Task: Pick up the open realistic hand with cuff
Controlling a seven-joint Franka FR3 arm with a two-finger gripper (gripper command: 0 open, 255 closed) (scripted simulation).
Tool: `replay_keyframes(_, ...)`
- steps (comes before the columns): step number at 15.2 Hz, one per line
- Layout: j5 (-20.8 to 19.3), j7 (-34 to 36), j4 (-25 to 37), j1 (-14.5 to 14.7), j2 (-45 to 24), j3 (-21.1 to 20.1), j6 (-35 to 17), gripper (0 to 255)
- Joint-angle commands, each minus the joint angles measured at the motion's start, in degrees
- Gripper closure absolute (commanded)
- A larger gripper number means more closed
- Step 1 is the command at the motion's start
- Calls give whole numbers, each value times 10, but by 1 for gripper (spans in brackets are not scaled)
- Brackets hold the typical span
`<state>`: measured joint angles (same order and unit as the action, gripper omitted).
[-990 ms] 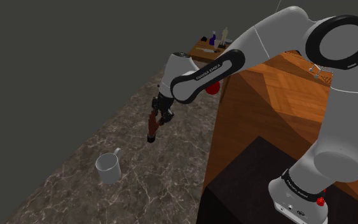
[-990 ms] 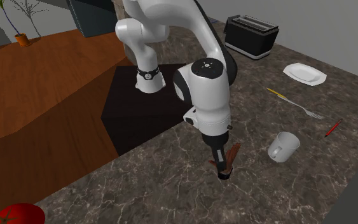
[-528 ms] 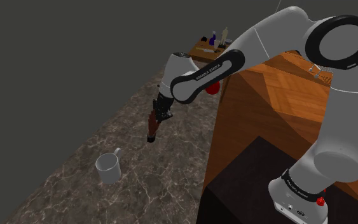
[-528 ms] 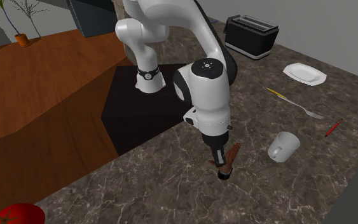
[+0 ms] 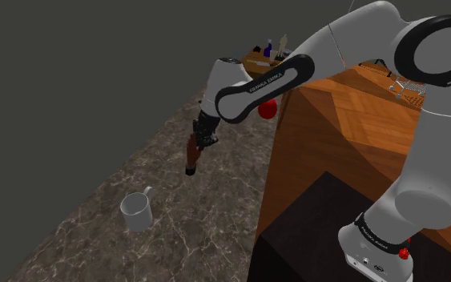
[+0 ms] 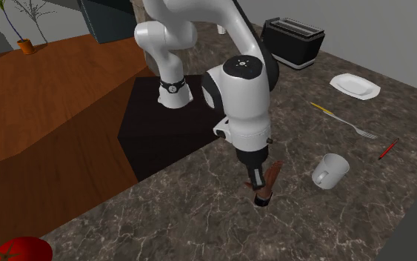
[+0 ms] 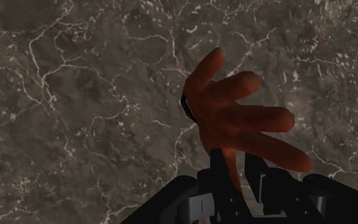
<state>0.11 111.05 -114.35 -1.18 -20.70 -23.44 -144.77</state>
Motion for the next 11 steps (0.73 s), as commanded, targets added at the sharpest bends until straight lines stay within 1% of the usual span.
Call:
replay_keyframes(1, 4, -1, 5, -2, 10, -3, 14, 255)
replay_keyframes(9, 19, -5, 24, -9, 46, -11, 66, 255)
replay_keyframes(11, 20, -5, 24, -9, 46, -11, 67, 255)
